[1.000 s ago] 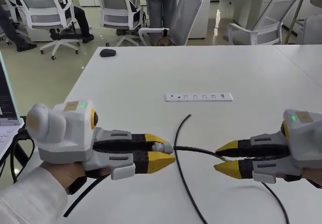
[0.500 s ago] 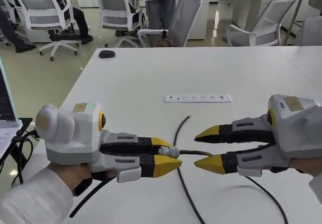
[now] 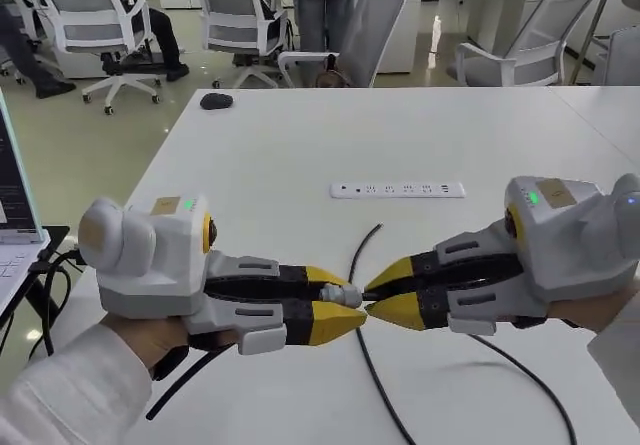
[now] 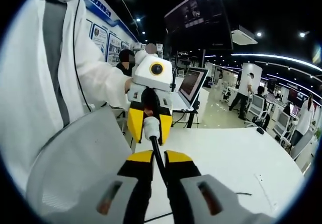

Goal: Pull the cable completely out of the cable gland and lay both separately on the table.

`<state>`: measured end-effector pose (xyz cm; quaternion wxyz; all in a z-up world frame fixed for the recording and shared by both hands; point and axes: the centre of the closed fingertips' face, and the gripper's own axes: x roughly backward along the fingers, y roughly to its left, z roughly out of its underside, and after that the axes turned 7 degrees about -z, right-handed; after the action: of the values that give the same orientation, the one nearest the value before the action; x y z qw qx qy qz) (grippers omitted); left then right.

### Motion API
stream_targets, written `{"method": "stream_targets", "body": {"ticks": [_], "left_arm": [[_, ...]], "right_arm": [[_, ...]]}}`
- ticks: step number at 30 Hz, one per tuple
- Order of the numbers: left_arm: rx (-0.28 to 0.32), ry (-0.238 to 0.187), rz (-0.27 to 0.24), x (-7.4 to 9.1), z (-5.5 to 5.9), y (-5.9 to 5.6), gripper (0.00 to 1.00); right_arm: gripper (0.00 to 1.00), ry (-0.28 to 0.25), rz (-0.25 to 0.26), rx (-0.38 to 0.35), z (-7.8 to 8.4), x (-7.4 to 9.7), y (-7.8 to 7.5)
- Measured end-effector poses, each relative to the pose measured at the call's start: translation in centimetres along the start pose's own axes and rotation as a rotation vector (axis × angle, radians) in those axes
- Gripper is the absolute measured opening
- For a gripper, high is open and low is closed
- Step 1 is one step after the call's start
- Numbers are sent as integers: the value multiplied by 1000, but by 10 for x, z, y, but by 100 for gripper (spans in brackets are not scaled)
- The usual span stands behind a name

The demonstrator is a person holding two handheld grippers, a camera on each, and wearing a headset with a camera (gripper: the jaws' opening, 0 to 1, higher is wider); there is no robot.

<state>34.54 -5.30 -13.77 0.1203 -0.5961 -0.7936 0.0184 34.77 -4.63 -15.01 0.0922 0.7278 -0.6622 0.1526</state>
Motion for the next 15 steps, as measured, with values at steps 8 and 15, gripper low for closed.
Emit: {"method": "stream_targets", "body": {"ticks": [8, 15], "left_arm": [[5, 4, -7, -1, 2, 2, 17], [13, -11, -29, 9, -1, 9, 17]], "right_arm": [[6, -6, 5, -14, 4, 1, -1], [6, 9, 44, -40, 15, 16, -8]]}}
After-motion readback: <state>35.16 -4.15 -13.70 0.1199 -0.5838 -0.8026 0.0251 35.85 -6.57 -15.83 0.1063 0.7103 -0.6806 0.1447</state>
